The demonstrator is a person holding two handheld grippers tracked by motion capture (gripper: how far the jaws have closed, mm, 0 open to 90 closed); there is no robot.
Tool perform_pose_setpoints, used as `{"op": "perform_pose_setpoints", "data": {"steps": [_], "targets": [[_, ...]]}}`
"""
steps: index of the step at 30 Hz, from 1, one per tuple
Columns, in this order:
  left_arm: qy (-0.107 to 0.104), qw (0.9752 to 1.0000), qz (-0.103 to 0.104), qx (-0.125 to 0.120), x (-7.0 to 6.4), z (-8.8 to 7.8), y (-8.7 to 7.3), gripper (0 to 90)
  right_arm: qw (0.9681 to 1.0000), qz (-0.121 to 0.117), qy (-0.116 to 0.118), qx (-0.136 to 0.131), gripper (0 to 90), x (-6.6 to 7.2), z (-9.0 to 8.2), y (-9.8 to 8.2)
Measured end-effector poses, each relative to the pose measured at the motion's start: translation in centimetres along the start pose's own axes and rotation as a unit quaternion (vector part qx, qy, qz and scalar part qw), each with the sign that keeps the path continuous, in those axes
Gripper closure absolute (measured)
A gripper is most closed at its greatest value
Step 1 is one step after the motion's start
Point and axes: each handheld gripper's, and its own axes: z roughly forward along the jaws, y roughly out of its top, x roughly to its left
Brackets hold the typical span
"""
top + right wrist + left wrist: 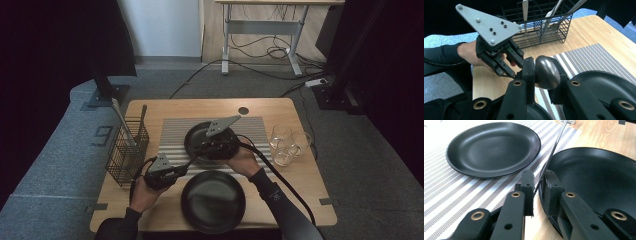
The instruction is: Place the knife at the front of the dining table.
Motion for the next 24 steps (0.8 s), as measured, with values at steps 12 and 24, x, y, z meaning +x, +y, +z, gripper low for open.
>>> {"op": "perform_pose_setpoints", "data": {"steps": [12, 24], "targets": [[0.025, 0.9985, 0.047, 0.009, -1.0, -0.2, 0.1, 87.9, 0.9997, 0.021, -0.015, -0.001, 70.5, -1.3, 0.2, -0.1], [0.023, 0.9992, 0.033, 0.006, -0.8, -0.5, 0.0, 89.5, 0.9964, 0.01, -0.082, 0.021, 48.1, -1.7, 0.9, -0.4]]}}
